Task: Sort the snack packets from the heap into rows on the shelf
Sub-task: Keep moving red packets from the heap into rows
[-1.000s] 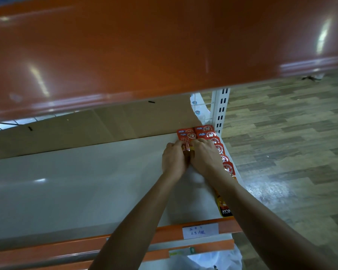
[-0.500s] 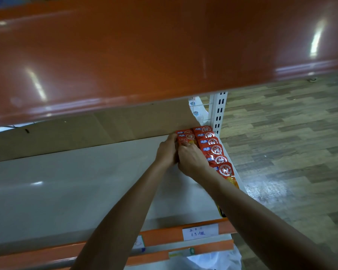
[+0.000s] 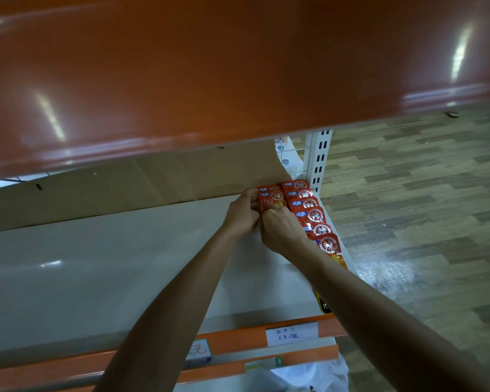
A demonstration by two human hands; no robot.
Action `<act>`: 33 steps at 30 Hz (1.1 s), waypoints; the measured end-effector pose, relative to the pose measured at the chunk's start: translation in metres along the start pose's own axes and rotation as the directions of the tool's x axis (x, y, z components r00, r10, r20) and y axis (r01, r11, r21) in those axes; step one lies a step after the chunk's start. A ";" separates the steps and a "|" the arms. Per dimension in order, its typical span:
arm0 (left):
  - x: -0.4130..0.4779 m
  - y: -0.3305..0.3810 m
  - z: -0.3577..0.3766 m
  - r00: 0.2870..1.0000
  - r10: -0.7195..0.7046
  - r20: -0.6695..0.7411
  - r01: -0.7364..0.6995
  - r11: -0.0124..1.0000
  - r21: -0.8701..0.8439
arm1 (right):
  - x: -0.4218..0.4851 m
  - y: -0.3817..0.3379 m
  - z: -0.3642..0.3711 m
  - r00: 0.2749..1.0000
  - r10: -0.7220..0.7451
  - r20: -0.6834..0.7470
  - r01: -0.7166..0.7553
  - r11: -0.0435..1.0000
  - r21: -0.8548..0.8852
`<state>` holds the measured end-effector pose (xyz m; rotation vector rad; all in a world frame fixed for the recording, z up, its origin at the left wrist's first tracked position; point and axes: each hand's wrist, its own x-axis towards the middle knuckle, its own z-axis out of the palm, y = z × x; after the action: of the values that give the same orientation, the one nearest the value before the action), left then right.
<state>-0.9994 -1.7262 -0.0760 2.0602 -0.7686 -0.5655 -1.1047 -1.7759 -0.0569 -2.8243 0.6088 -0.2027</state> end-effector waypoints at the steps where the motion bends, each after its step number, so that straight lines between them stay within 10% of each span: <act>1: 0.000 -0.001 0.000 1.000 -0.003 -0.013 0.003 1.000 0.002 | 0.000 0.000 0.000 1.000 -0.004 -0.001 0.004 1.000 -0.005; 14: -0.027 -0.018 -0.024 0.973 0.201 -0.110 -0.132 0.884 0.449 | 0.011 -0.024 0.007 0.997 0.001 -0.082 0.004 0.998 0.060; 33: -0.143 -0.218 -0.297 0.884 0.039 -0.466 0.283 0.747 0.601 | 0.066 -0.343 0.116 0.954 -0.299 0.019 0.297 0.951 0.080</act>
<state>-0.8450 -1.3630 -0.0805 2.7718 -0.5851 0.1842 -0.8906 -1.4772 -0.0716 -2.8252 0.1591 -0.2301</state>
